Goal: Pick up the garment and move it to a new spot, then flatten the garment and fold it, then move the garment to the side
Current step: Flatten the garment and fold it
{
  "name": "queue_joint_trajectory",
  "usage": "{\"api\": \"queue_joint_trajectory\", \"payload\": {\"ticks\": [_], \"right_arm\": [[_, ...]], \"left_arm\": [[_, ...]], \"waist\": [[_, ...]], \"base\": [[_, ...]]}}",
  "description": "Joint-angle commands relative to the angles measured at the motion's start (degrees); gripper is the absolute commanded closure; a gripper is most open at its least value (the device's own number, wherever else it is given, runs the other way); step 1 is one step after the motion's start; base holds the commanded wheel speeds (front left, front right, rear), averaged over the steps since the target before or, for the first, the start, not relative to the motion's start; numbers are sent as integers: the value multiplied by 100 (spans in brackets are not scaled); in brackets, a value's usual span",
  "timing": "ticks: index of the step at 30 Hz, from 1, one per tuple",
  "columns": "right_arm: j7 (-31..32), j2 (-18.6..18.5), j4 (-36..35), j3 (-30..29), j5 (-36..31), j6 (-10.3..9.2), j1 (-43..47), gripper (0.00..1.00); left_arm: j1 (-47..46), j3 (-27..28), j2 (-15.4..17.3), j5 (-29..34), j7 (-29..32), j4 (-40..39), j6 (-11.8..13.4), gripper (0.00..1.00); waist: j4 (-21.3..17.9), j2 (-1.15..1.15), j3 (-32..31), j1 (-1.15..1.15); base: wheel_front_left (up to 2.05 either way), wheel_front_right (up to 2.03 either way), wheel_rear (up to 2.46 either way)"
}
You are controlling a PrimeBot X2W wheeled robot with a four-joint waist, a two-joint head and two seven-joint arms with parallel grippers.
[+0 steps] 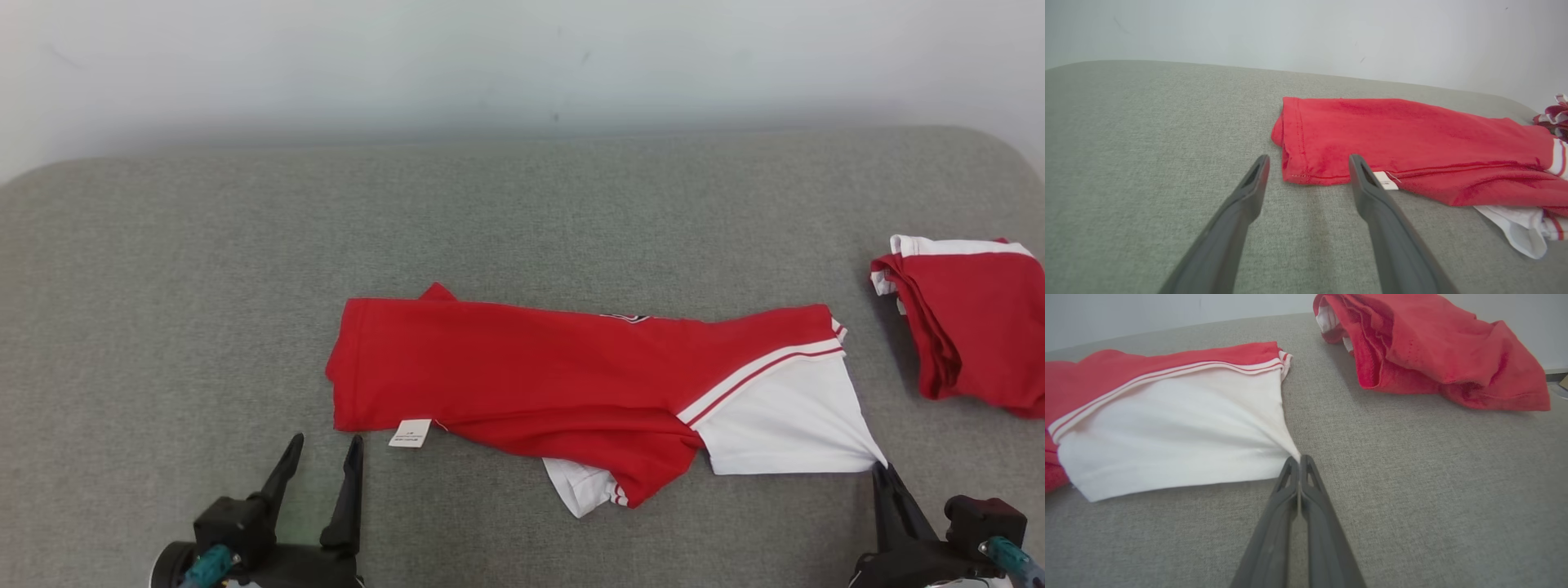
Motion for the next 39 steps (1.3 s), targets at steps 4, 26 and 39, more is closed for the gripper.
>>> {"api": "queue_joint_trajectory", "payload": {"ticks": [4,26,39], "right_arm": [[-26,-78,-21,228,154,-7,-142,100],[-26,1,-191,485,289,-7,-552,100],[-26,-507,-1073,652,349,-7,-1723,100]], "left_arm": [[-361,174,8,-196,-7,442,-177,0],[-985,403,9,-44,-7,1093,-536,100],[-1845,183,702,-98,-7,327,-543,100]], "waist": [[-190,0,183,0],[-363,0,490,0],[-139,0,-197,0]], "base": [[0,0,0],[0,0,0],[0,0,0]]}}
